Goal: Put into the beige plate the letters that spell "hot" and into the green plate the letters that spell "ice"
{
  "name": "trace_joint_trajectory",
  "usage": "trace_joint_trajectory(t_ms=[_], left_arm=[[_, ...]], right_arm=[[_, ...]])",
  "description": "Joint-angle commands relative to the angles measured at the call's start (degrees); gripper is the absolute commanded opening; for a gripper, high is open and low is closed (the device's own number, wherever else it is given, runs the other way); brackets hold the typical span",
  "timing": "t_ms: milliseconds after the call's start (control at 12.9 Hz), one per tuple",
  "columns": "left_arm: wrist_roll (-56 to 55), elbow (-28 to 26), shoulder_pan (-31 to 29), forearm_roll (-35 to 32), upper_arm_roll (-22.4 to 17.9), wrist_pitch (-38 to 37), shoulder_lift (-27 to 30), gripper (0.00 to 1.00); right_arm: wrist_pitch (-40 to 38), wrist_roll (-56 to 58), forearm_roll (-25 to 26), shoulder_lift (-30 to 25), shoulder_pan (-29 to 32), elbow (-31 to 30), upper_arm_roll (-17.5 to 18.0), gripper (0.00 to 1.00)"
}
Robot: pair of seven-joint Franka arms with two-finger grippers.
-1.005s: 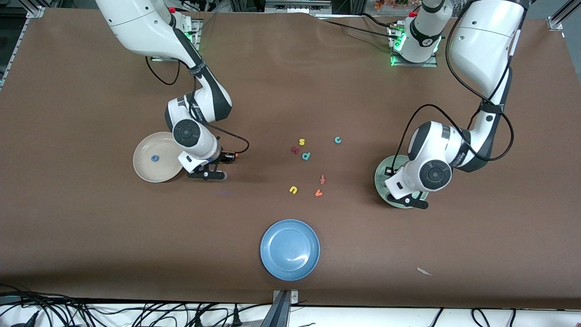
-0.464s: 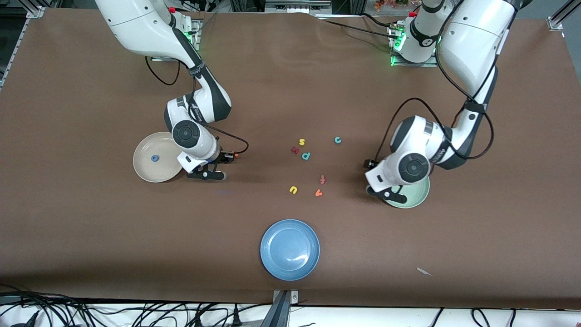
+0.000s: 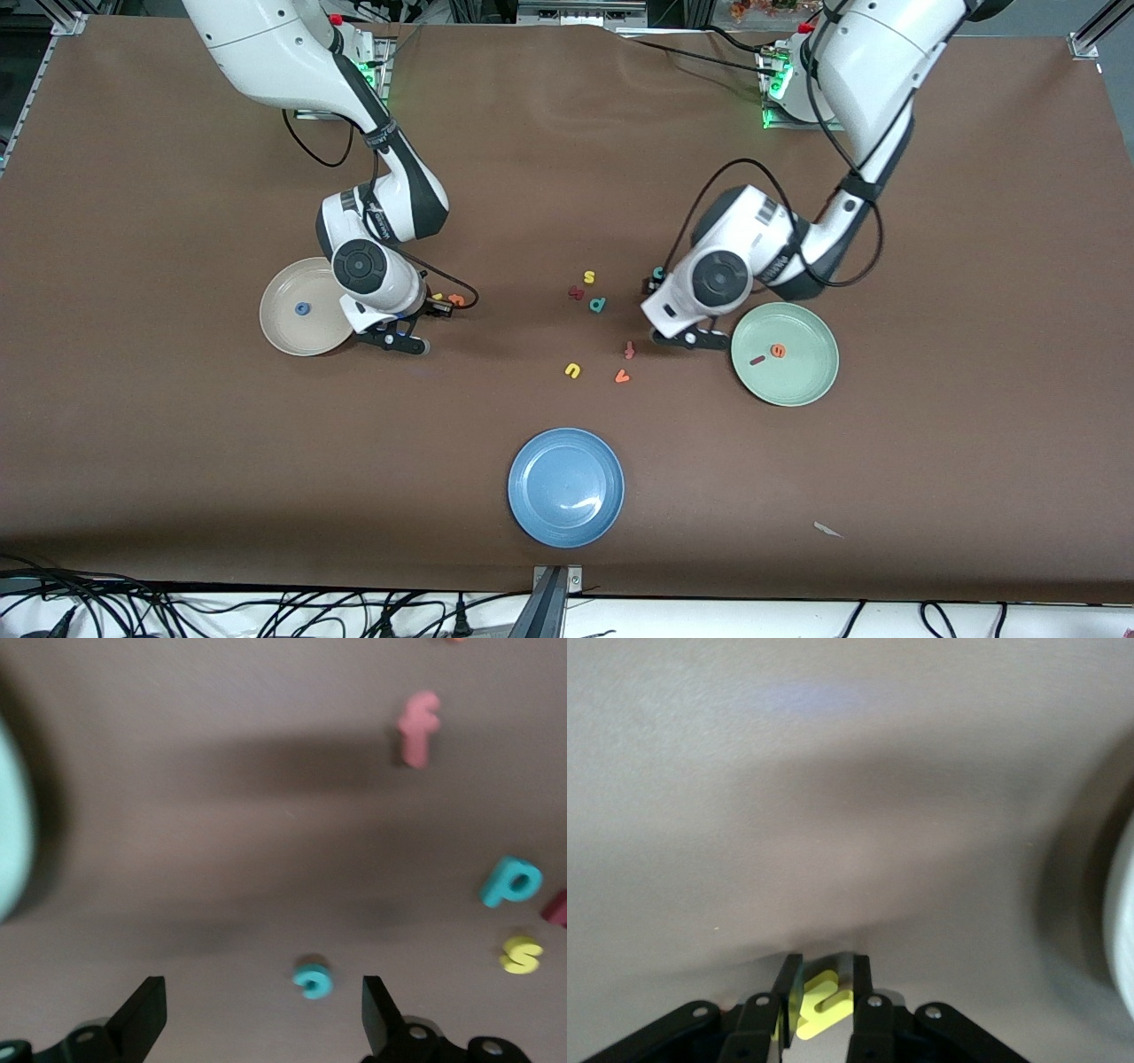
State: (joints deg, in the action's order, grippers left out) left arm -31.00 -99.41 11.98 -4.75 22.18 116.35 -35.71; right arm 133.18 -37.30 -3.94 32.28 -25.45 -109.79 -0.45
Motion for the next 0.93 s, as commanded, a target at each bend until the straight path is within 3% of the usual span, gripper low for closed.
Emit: trace_joint_trajectory(t_ms=[0, 232, 464, 619, 773, 851], left_arm=[[-2.4, -7.7, 0.4, -1.3, 0.5, 7.8, 2.6, 0.88], [-2.6, -11.3, 2.0, -5.3, 1.6, 9.0, 4.1, 0.74], [-2.5, -16.8, 1.8, -5.4, 1.6, 15.7, 5.2, 0.74], [-2.5, -17.9, 1.7, -5.4, 1.5, 18.6, 5.1, 0.71], [-2.5, -17.9, 1.8, -6.1, 1.5, 18.8, 5.0, 0.63], [-2.5, -17.9, 1.6, -8.4, 1.5, 18.8, 5.0, 0.52]], right_arm=[[-3.8, -8.1, -0.1, -2.2, 0.0, -0.3, -0.5, 0.3], [-3.5, -16.4, 0.0, -2.1, -0.2, -0.5, -0.3, 0.3], [-1.5, -22.6, -0.1, -2.8, -0.2, -1.7, 0.0, 0.4], [5.9, -24.2, -0.1, -3.0, -0.3, -5.5, 0.3, 0.41], [10.2, -24.5, -0.1, -3.5, -0.3, -8.2, 0.6, 0.41], [10.3, -25.1, -0.1, -3.5, -0.3, -8.2, 0.7, 0.41]])
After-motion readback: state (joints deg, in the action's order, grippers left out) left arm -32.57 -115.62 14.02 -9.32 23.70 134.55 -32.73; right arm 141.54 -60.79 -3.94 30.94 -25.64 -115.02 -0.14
